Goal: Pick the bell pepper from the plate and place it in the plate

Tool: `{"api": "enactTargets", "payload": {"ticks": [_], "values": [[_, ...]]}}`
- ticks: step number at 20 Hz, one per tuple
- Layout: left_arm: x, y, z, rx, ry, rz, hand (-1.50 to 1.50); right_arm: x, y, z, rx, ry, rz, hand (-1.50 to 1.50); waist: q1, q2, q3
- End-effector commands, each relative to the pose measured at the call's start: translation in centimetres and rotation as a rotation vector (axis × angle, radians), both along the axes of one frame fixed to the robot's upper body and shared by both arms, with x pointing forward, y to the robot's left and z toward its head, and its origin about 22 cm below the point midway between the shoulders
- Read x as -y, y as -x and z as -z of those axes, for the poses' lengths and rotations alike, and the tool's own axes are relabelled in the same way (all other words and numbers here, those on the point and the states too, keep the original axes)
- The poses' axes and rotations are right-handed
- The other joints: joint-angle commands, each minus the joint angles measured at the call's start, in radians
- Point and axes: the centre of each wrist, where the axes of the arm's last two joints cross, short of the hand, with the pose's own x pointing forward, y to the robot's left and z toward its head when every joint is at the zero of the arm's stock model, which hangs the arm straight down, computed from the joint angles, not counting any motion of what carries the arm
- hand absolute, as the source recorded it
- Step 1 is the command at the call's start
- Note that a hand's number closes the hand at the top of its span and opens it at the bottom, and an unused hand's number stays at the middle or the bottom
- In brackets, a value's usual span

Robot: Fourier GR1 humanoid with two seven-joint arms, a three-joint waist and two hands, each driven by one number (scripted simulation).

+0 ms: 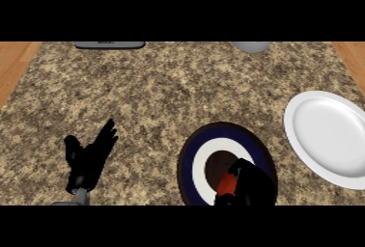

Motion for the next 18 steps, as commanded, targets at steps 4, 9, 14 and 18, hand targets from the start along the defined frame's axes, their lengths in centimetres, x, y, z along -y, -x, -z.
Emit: {"api": "enactTargets", "payload": {"ticks": [4, 9, 14, 18], "values": [[0.0, -0.4, 0.7, 0.002, -0.001, 0.034, 0.0, -3.0, -7.7, -2.2, 0.037, 0.053, 0.142, 1.5, 0.041, 0.013, 0.001], [1.4, -2.1, -1.1, 0.023, 0.006, 0.057, 0.0, -3.7, -12.2, -4.3, 0.292, 0.074, 0.147, 1.5, 0.064, 0.018, 0.002], [0.6, -0.4, 0.1, 0.011, -0.013, 0.04, 0.0, -4.5, -14.2, -7.2, 0.54, 0.199, 0.205, 1.5, 0.047, 0.006, 0.0], [0.2, -0.7, 0.4, -0.001, -0.009, 0.035, 0.0, -4.0, -14.7, -8.6, 0.658, 0.15, 0.3, 1.5, 0.035, 0.006, 0.0]]}}
